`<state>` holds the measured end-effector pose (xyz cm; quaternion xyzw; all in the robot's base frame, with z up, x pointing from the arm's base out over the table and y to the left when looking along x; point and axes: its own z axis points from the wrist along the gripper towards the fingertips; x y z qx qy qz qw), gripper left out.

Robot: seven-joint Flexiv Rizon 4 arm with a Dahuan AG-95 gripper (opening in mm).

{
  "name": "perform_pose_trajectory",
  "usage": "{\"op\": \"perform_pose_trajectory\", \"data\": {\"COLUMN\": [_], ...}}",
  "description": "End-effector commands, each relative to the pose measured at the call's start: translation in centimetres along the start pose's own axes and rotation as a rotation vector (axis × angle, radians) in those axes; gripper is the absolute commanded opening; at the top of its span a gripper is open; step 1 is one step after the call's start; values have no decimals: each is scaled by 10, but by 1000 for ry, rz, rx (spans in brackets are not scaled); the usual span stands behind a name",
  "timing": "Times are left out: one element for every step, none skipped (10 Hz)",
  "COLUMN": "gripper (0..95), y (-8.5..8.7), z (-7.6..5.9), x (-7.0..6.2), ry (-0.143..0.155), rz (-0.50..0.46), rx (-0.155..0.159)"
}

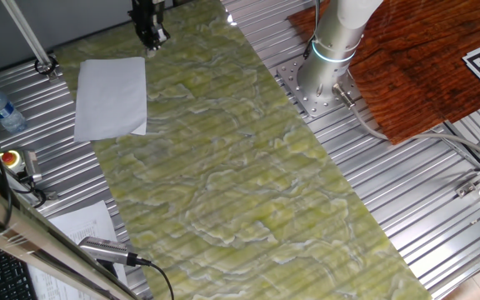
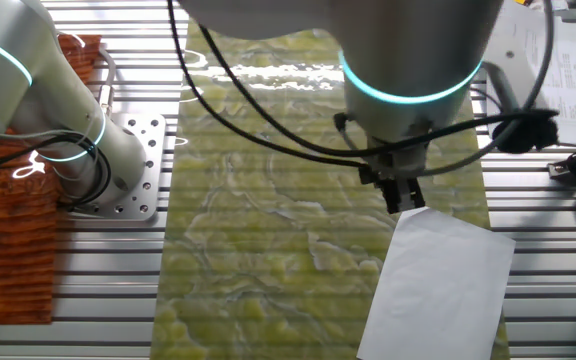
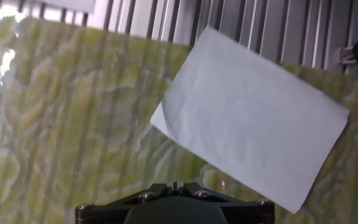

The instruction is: Flip over and spread out the paper that is laid flat on the table

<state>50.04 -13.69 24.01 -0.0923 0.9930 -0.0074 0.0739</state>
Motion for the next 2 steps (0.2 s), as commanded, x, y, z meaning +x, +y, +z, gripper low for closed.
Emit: {"op": "perform_pose_trajectory", "data": {"gripper": [0, 0], "y": [2, 2], "z": [-2, -2], "x": [3, 3], "ry": [-13, -13], "rz": [-11, -11], "rx": [2, 1]}}
